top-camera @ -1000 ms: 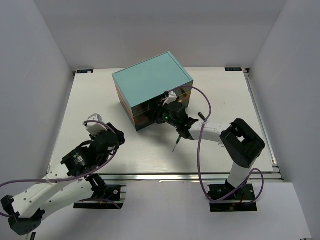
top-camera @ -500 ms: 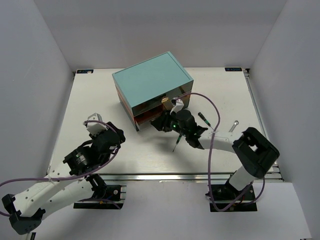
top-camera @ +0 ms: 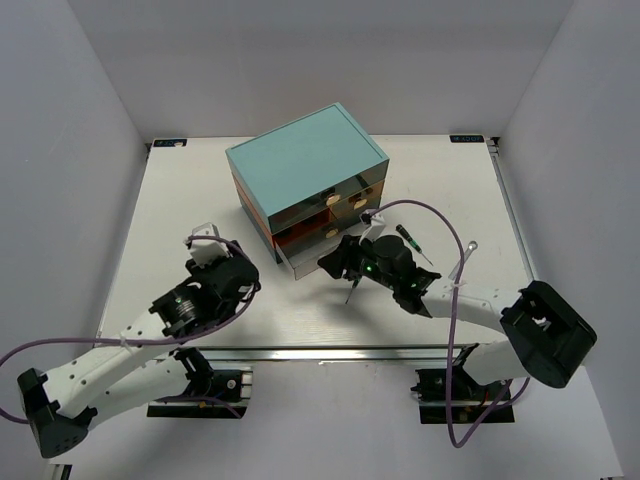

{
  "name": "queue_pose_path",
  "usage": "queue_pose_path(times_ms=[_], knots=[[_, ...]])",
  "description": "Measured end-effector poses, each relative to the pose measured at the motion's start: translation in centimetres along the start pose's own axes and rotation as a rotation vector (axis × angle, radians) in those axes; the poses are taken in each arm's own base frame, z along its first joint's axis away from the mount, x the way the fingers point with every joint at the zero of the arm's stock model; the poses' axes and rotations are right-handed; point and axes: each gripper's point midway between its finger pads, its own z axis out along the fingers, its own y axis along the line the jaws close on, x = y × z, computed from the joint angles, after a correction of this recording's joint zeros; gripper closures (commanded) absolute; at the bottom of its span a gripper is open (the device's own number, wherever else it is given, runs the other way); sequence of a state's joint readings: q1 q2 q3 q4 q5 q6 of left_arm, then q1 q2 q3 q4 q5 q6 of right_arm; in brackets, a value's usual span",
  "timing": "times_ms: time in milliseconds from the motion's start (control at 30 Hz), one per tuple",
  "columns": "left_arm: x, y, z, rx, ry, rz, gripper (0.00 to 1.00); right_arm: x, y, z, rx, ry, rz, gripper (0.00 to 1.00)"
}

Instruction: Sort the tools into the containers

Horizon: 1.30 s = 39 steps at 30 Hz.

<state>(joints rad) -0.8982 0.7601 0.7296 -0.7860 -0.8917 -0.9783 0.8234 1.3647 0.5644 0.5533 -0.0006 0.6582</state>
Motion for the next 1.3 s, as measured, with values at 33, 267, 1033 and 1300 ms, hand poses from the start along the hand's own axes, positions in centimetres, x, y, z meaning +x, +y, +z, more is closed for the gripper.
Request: queue_pose_path(times_ms=[33,267,1033,1300], knots=[[0.1,-0.1,0.2,-0.006,-0.001,0.02,0.26,0.0,-0.1,-0.1,0.0,0.0,-0.002,0.47],[0.1,-0.6,2.2,-0.063,0.002,0.137,0.24,0.0,-0.2,-1.1,-0.013,-0.013,-0.003,0.52],[-2.8,-0.1,4.8,-0.053,-0.009,0.129,0.23,2.1,-1.0,-2.5,-0.027,0.045,0.002,0.34],[-3.2,0.0,4.2,-0.031,-0.024,0.09,0.23,1.6,-0.4,-1.1,-0.046,0.054,0.003,0.34]])
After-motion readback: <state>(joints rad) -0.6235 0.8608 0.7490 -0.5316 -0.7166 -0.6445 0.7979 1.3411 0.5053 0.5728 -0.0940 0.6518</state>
